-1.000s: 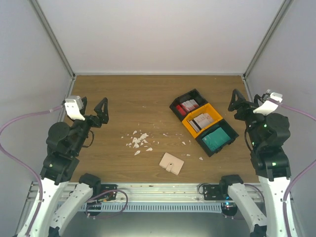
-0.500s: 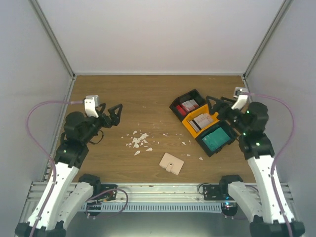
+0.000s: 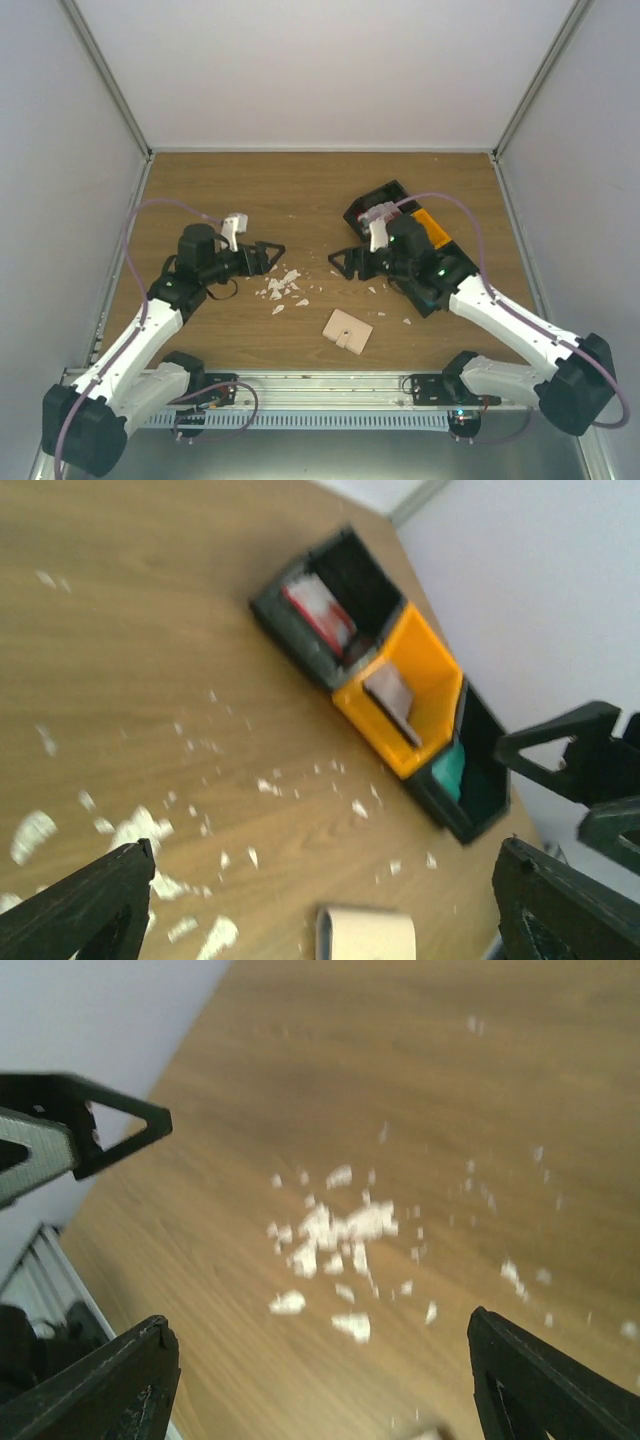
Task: Put the credit cards into the card holder
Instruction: Adjust the card holder at the center of the board.
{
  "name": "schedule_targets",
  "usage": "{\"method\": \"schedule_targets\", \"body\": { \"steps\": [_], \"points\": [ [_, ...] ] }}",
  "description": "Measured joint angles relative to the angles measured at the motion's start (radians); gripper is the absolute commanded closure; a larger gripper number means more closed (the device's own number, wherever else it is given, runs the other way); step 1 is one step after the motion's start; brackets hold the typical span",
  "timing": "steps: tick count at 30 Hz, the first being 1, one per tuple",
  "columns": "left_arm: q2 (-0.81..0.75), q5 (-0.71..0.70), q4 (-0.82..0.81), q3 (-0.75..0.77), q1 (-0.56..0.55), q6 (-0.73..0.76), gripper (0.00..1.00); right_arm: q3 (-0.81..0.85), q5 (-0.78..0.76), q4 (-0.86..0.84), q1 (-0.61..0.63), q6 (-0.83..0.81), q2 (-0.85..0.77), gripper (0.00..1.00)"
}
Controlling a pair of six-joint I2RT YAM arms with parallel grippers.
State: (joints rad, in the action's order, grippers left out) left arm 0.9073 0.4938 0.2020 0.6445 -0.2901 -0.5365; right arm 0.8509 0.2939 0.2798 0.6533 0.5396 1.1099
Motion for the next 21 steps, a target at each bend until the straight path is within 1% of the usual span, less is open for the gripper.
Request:
{"method": "schedule_targets", "body": {
  "steps": [4, 9, 12, 14, 17, 20, 21],
  "points": [
    [0.003, 0.019, -0.013, -0.085, -0.093, -0.059, 0.17, -0.076, -0.069, 0.045, 0.096, 0.027, 0.010, 0.23],
    [0.012, 0.026, -0.038, -0.188, -0.207, -0.128, 0.20, -0.161, -0.167, 0.174, 0.138, 0.096, 0.010, 0.26],
    [0.047, 0.029, -0.057, -0.218, -0.267, -0.150, 0.25, -0.185, -0.241, 0.282, 0.161, 0.185, 0.010, 0.25],
    [0.090, 0.035, -0.074, -0.219, -0.299, -0.153, 0.27, -0.204, -0.265, 0.335, 0.211, 0.245, 0.010, 0.26],
    [0.158, 0.040, -0.102, -0.218, -0.338, -0.153, 0.30, -0.253, -0.273, 0.395, 0.267, 0.330, 0.010, 0.32],
    [0.236, 0.043, -0.130, -0.215, -0.375, -0.153, 0.34, -0.292, -0.259, 0.414, 0.282, 0.379, 0.010, 0.44],
    [0.262, 0.043, -0.133, -0.211, -0.385, -0.153, 0.37, -0.299, -0.254, 0.412, 0.282, 0.389, 0.010, 0.48]
  ]
}}
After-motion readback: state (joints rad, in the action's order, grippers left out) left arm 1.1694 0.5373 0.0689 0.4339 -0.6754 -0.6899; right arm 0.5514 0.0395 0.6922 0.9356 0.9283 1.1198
